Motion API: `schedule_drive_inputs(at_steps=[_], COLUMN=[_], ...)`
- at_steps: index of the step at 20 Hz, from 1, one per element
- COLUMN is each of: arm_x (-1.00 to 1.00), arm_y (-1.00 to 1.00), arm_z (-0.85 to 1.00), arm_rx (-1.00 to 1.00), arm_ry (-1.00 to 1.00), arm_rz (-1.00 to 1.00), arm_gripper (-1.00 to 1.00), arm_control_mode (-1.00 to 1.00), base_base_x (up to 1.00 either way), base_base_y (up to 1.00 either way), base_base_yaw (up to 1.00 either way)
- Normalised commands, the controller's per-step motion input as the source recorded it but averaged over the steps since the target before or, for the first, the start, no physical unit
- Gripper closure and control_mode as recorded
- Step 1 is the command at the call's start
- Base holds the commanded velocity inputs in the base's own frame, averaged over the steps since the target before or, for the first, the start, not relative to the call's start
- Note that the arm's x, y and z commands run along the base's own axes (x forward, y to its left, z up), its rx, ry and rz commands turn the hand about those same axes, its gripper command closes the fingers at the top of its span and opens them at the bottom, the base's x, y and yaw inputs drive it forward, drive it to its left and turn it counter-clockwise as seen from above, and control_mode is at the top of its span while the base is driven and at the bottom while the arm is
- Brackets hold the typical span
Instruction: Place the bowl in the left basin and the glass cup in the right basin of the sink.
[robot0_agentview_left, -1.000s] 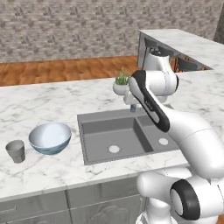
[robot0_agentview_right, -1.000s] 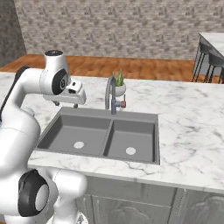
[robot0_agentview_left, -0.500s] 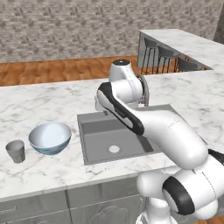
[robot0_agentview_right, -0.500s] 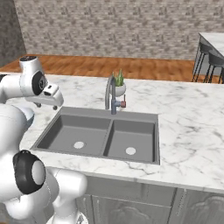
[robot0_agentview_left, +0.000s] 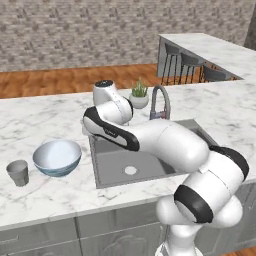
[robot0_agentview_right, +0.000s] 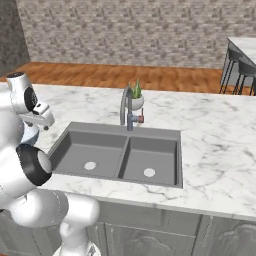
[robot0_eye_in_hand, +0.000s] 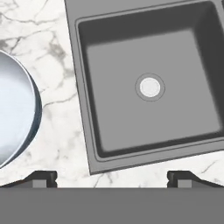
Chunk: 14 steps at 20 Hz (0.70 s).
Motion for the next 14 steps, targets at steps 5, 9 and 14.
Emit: schedule_drive_inputs(at_steps=[5,9,14], arm_x=[0.16,0.03,0.07], arm_y=[0.48,0.54,0.15], arm_z=[-0.29,-0.26,-0.15], arm_rx=[0.08,0.09,0.04], arm_ry=[0.03,0.01,-0.03], arm_rz=[-0.03,0.0,0.0], arm_gripper=[-1.0,-1.0,-1.0], arm_control_mode=[-1.0,-1.0,-1.0], base_base_x=[0.0,0.0,0.0], base_base_y=[0.0,0.0,0.0], base_base_yaw=[0.0,0.0,0.0])
